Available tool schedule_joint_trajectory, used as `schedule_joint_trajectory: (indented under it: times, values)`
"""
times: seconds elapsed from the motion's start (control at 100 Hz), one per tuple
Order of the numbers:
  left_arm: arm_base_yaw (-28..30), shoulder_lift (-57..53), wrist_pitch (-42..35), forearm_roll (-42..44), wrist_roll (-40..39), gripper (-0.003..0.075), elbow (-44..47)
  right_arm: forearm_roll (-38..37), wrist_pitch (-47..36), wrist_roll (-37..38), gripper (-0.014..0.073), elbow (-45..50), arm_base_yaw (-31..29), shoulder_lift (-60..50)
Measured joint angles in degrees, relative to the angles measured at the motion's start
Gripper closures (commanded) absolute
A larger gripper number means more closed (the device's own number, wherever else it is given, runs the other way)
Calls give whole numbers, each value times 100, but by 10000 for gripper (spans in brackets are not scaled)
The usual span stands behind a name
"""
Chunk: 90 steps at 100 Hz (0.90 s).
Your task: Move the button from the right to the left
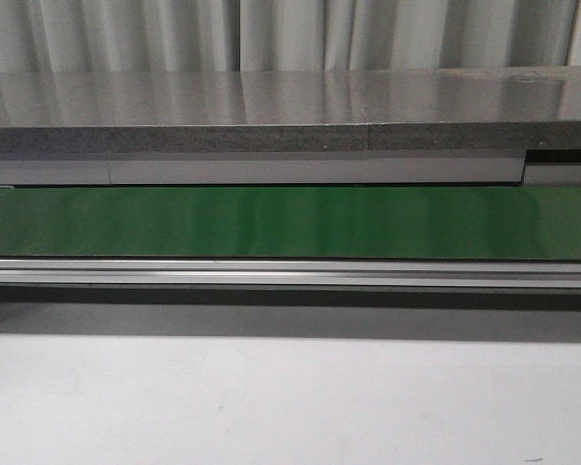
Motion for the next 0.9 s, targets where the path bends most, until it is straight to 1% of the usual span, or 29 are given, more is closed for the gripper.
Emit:
schedule_joint_trajectory:
  times: [0.05,0.12,0.16,0.17,0.19,0.24,0.26,0.27,0.31,0.38,0.5,0.61,0.66,0.76,0.9]
  values:
    - [0,0,0,0,0,741,0,165,0,-164,613,0,-181,140]
    - [0,0,0,0,0,741,0,379,12,-408,510,0,-399,351]
    - [0,0,0,0,0,741,0,476,12,-535,423,0,-503,482]
    - [0,0,0,0,0,741,0,506,12,-554,390,0,-521,526]
    - [0,0,0,0,0,741,0,537,12,-598,355,0,-568,571]
    - [0,0,0,0,0,741,0,623,12,-703,204,0,-666,758]
    - [0,0,0,0,0,741,0,642,12,-754,167,-9,-704,808]
    - [0,0,0,0,0,741,0,685,12,-783,131,-9,-728,858]
    - [0,0,0,0,0,741,0,685,12,-839,33,-25,-779,1018]
    - [0,0,0,0,0,741,0,774,12,-903,-76,-119,-865,1320]
    - [0,0,0,0,0,741,0,821,12,-940,-42,-376,-959,1845]
    - [0,0,0,0,0,741,0,826,23,-1088,-41,-678,-986,2259]
    - [0,0,0,0,0,741,0,826,32,-1342,-43,-820,-997,2475]
    - [0,0,0,0,0,741,0,864,104,-2096,-43,-1053,-999,2816]
    - [0,0,0,0,0,741,0,1056,117,-2672,-43,-1180,-1009,3172]
